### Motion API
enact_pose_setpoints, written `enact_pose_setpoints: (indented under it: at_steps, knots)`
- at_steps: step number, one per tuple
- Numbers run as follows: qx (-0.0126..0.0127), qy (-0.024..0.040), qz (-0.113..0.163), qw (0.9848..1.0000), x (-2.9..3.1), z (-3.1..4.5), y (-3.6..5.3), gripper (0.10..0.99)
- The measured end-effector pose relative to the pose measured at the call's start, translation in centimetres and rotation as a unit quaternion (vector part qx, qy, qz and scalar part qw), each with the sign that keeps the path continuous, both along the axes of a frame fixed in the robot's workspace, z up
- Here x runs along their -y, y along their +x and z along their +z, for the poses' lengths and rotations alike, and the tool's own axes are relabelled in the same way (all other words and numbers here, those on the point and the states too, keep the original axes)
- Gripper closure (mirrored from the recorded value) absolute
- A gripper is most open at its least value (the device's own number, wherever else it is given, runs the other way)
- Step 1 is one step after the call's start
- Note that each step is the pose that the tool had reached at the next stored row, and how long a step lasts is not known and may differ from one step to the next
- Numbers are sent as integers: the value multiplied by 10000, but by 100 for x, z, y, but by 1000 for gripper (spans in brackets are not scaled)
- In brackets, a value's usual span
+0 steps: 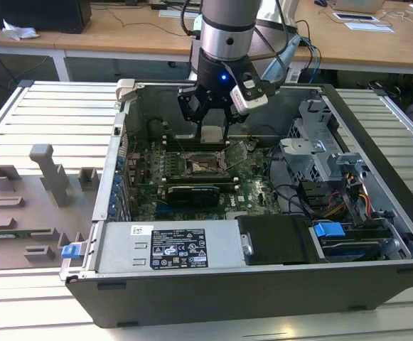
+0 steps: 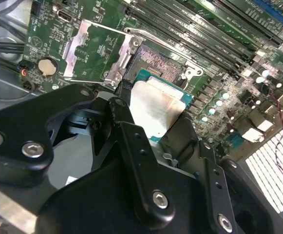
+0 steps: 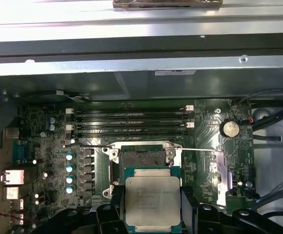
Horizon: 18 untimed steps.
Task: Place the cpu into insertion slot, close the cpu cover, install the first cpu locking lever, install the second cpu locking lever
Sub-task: 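Place the cpu into insertion slot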
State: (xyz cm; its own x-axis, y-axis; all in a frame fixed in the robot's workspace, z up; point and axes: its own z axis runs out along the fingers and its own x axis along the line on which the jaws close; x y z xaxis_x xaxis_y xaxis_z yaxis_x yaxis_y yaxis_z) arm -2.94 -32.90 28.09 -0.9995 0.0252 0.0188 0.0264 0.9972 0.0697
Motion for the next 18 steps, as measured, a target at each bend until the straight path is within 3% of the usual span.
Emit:
enact_pose_setpoints:
  at_steps: [7,11,14,18]
  knots:
    - [0,0,0,10000,-26,-164,-4,545]
    - [0,-1,-12,10000,-26,-177,-5,545]
    - [0,-7,-244,9997,-26,-177,-5,545]
    - [0,-20,-627,9980,-26,-178,-5,545]
